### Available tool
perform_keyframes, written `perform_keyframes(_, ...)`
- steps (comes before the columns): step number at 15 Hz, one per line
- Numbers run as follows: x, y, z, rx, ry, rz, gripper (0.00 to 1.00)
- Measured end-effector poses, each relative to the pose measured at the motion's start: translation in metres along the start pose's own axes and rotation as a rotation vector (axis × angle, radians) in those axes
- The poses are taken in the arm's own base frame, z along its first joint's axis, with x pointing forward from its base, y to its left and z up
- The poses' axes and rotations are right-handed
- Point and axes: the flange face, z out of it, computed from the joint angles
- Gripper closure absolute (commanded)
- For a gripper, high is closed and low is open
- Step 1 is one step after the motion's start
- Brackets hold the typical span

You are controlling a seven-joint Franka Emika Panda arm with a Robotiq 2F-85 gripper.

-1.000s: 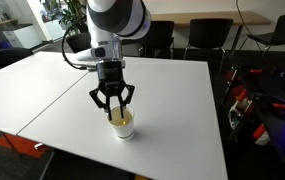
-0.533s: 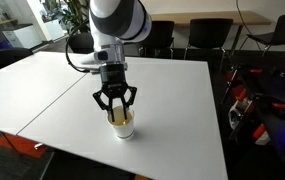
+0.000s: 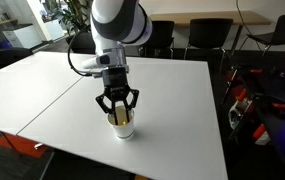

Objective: Remove the yellow pen from the white cup

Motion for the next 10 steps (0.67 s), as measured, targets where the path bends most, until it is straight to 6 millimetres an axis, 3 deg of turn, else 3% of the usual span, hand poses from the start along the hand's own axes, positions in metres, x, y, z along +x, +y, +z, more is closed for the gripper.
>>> perform_keyframes(5,0.0016,-0.0009,0.0062,0.029,0.024,-0.002,0.56)
perform_keyframes(7,0.002,-0.0006,0.0084,0.041,0.035,-0.003,0.59)
perform_keyframes(10,0.0025,0.0008,0.0106,0.055,0.049,-0.006,0.91)
